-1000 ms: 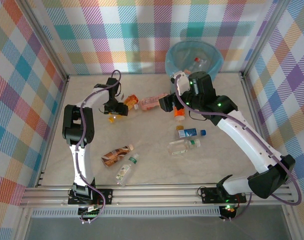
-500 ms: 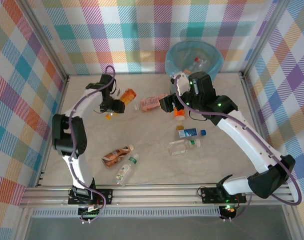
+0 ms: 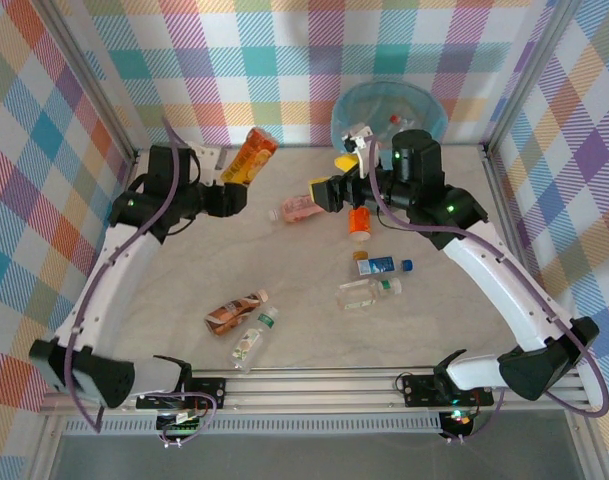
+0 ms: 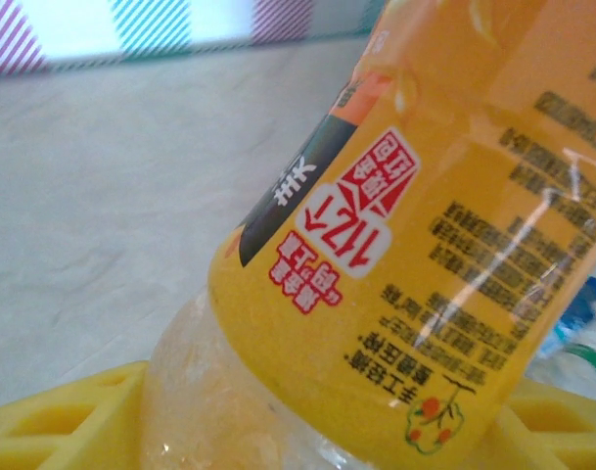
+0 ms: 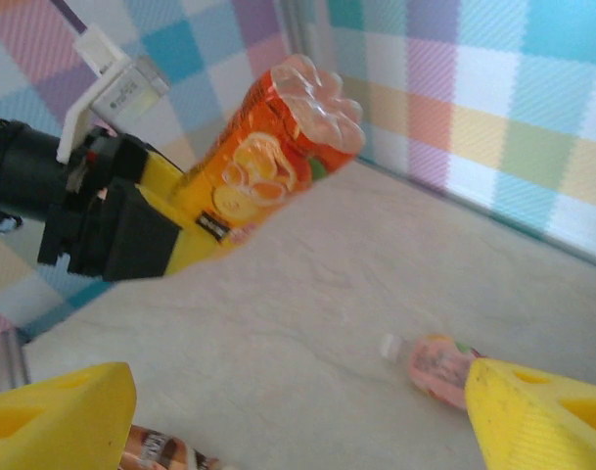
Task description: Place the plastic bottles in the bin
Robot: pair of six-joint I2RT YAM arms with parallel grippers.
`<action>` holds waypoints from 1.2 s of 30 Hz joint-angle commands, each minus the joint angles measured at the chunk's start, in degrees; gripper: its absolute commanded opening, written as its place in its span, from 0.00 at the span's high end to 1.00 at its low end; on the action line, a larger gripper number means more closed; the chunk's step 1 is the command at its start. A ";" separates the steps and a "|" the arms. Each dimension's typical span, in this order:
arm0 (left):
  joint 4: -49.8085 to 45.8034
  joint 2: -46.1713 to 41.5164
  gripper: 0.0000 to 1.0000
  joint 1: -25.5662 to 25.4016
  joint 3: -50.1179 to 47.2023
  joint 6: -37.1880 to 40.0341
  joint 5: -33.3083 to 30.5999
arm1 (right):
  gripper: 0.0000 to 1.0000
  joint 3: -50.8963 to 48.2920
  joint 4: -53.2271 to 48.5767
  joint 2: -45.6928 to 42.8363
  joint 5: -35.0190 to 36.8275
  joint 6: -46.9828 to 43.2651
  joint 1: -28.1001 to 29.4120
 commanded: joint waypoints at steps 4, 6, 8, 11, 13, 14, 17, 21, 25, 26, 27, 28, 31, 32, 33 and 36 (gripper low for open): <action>6.18 -8.50 0.34 -3.71 -5.35 -0.30 8.08 | 0.12 -0.21 12.34 -2.28 -15.88 2.41 -0.25; 7.53 -10.72 0.34 -4.65 -6.46 0.03 10.13 | 0.12 -0.71 15.50 -2.49 -18.71 4.25 -0.25; 8.03 -12.49 0.34 -5.72 -6.88 0.59 11.68 | 0.12 -0.91 18.34 -2.44 -20.61 6.34 -0.25; 8.43 -14.86 0.35 -7.00 -7.03 1.29 13.66 | 0.12 -0.27 20.28 -1.75 -21.61 9.81 -0.25; 8.88 -16.23 0.35 -7.73 -7.38 1.76 15.32 | 0.12 0.48 20.26 -1.21 -21.75 11.27 -0.25; 8.91 -16.75 0.35 -8.03 -7.48 2.02 15.96 | 0.12 0.66 20.26 -1.03 -21.75 11.74 -0.25; 8.24 -17.61 0.35 -8.78 -7.39 3.28 18.04 | 0.12 0.64 20.21 -1.01 -21.70 12.99 -0.25; 7.37 -17.88 0.35 -9.23 -6.79 4.39 20.47 | 0.11 0.28 19.49 -0.57 -22.43 13.13 -0.13; 5.83 -17.11 0.35 -9.37 -5.58 5.51 21.51 | 0.09 -0.71 22.05 -0.22 -24.71 14.32 0.43; 5.38 -16.79 0.35 -9.40 -5.21 5.72 21.89 | 0.08 -0.75 22.40 -0.14 -25.19 14.00 0.77; 5.17 -16.41 0.35 -9.37 -4.92 5.74 22.00 | 0.08 -0.76 22.47 -0.07 -25.49 13.39 1.17; 4.93 -16.06 0.35 -9.41 -4.53 5.74 22.27 | 0.07 -0.81 22.39 0.00 -26.03 12.58 1.48; 4.44 -15.15 0.35 -9.48 -3.85 5.48 23.07 | 0.05 -0.75 22.36 0.21 -27.53 10.51 2.51; 4.61 -15.03 0.35 -9.50 -3.90 5.37 23.17 | 0.04 -0.72 22.33 0.22 -28.08 10.03 2.78; 4.70 -14.92 0.35 -9.50 -4.08 5.30 23.17 | 0.04 -0.73 22.41 0.24 -28.18 9.74 3.04; 4.64 -14.77 0.35 -9.59 -4.52 5.36 23.32 | 0.04 -0.51 22.05 0.35 -27.68 8.52 3.66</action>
